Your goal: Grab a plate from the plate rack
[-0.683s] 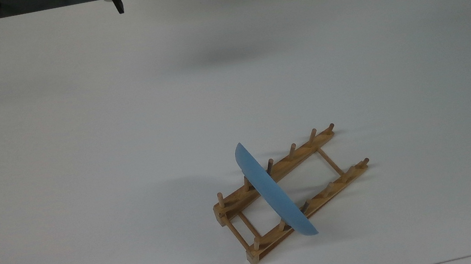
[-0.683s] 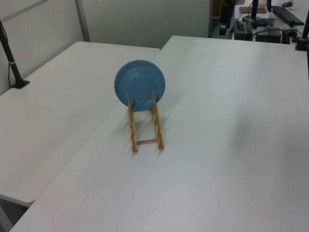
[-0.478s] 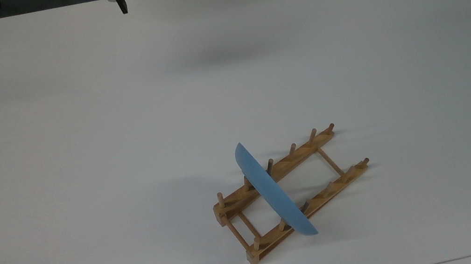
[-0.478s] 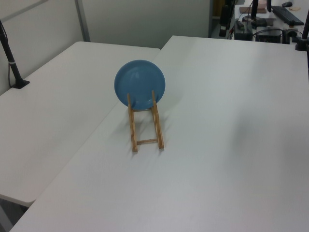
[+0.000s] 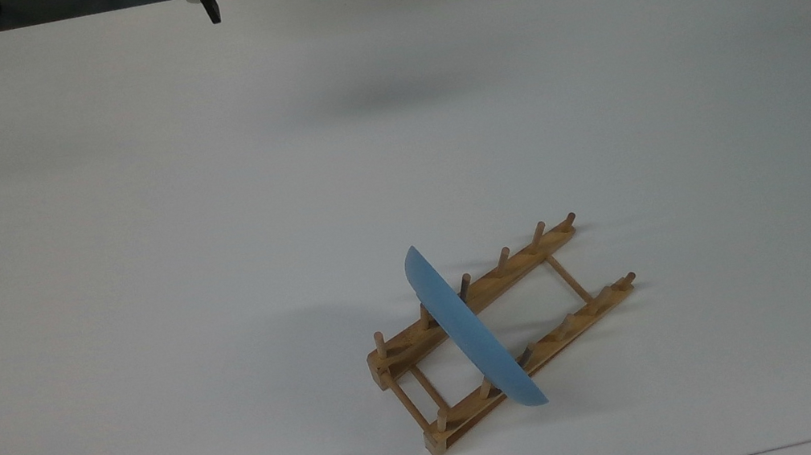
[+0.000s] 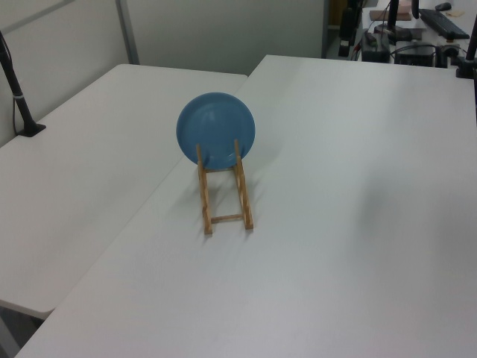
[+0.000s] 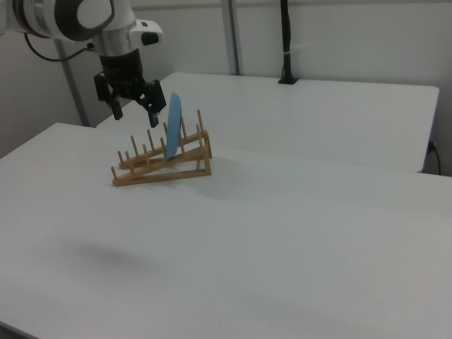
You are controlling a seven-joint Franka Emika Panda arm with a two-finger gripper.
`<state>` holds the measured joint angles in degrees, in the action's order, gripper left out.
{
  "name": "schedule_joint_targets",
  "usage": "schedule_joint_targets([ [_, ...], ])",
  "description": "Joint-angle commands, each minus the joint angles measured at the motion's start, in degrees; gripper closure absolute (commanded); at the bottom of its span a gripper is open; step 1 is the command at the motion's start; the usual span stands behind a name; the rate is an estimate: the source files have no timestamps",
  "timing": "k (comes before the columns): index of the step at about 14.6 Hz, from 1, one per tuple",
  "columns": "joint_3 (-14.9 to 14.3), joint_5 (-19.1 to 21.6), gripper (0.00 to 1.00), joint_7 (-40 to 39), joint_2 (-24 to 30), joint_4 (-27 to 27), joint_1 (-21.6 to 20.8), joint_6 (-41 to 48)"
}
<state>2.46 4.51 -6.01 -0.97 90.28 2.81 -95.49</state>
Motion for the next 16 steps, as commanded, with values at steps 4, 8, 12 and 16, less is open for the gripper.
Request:
schedule_joint_targets([
  [4, 0.17, -0.81, 0.0, 1.17, 1.24, 1.21, -0.35, 0.48],
  [8, 0.17, -0.81, 0.0, 1.17, 1.15, 1.21, -0.26, 0.48],
  [12, 0.17, -0.73, 0.0, 1.17, 1.23, 1.04, -0.35, 2.23],
  [16, 0.17, -0.64, 0.0, 1.17, 1.24, 0.95, -0.35, 2.68],
])
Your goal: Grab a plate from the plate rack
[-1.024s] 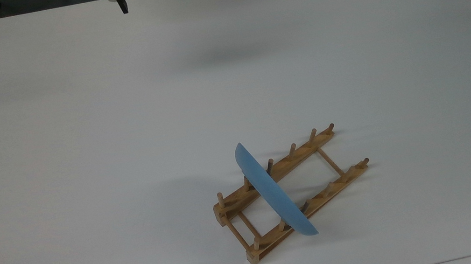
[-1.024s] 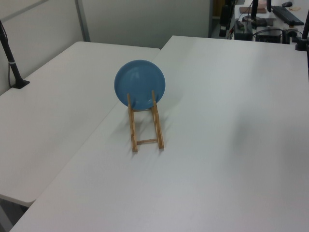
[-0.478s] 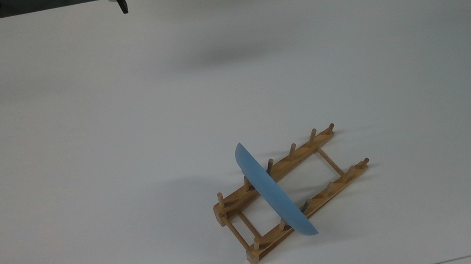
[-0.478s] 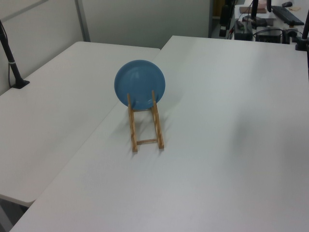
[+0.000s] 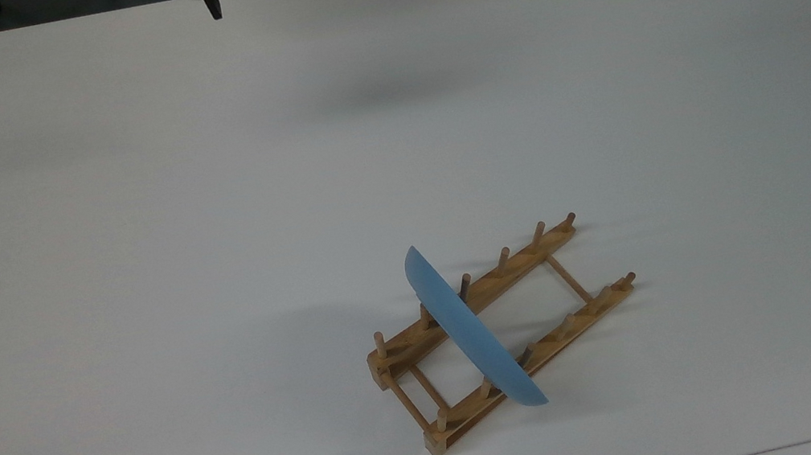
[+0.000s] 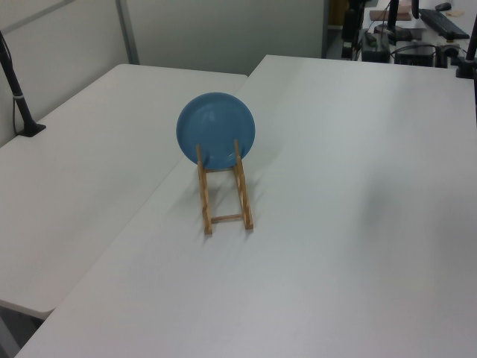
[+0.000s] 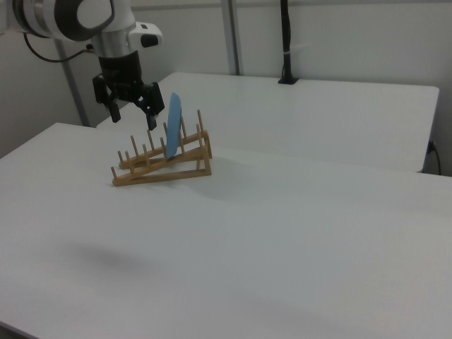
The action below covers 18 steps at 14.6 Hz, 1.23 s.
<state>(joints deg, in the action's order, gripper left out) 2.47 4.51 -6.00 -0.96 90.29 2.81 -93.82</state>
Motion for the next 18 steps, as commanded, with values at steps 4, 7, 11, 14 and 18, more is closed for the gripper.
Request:
schedule_joint_targets([
  [4, 0.17, -0.64, 0.0, 1.17, 1.31, 0.94, -0.35, 1.44],
  [7, 0.17, -0.64, 0.0, 1.17, 1.22, 0.94, -0.35, 1.71],
  [11, 0.17, -0.64, 0.0, 1.08, 1.04, 1.2, -0.18, 1.44],
  [14, 0.17, -0.64, 0.0, 0.56, 0.96, 1.12, 0.09, 1.27],
  [18, 0.17, -0.9, 0.0, -1.01, 0.87, 1.03, 0.09, 1.0],
])
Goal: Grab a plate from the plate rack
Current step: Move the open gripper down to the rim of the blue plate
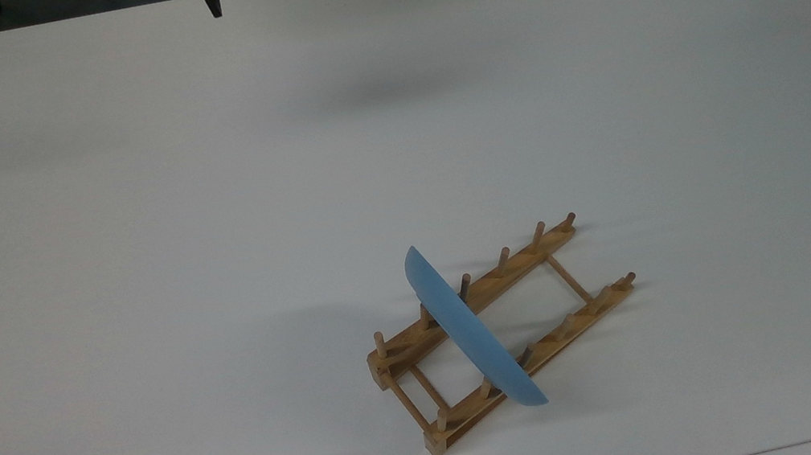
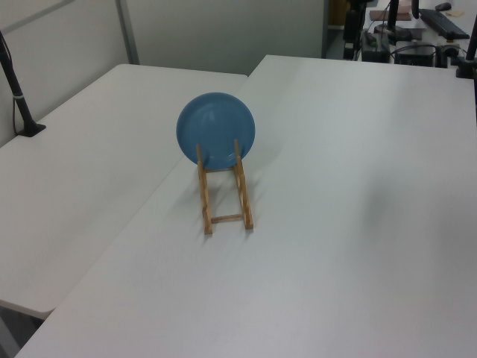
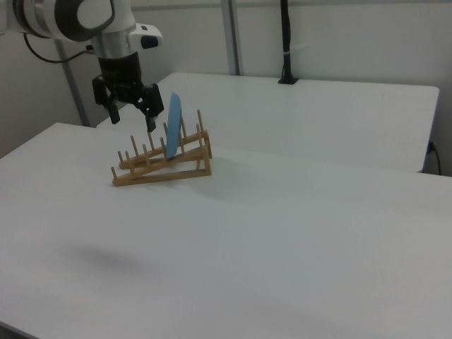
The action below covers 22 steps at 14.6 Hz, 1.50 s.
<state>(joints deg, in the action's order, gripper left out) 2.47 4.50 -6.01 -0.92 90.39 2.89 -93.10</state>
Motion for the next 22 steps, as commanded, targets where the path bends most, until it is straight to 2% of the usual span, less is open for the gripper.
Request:
schedule_joint_targets([
  [1, 0.17, -0.9, 0.0, -3.03, 0.74, 0.93, 0.02, 0.2],
  [3, 0.17, -1.6, 0.0, -5.94, 0.83, 0.75, 0.02, 0.2],
  [7, 0.08, -3.62, 0.0, -4.64, 1.01, 0.49, -0.25, 0.11],
  [9, 0.51, -7.99, 0.0, -4.02, -0.13, -0.73, -0.86, -1.72],
  [11, 2.53, -12.83, 0.0, -0.17, -1.89, -1.71, -1.92, -3.92],
  [17, 2.1, -12.68, 0.0, 6.26, -4.08, -2.94, -2.09, -16.3],
  [20, 2.19, -13.47, 0.0, 13.97, -5.4, -2.68, -3.58, -25.08],
  [22, 2.27, -15.3, 0.0, 18.56, -8.29, -2.76, -3.85, -29.66],
])
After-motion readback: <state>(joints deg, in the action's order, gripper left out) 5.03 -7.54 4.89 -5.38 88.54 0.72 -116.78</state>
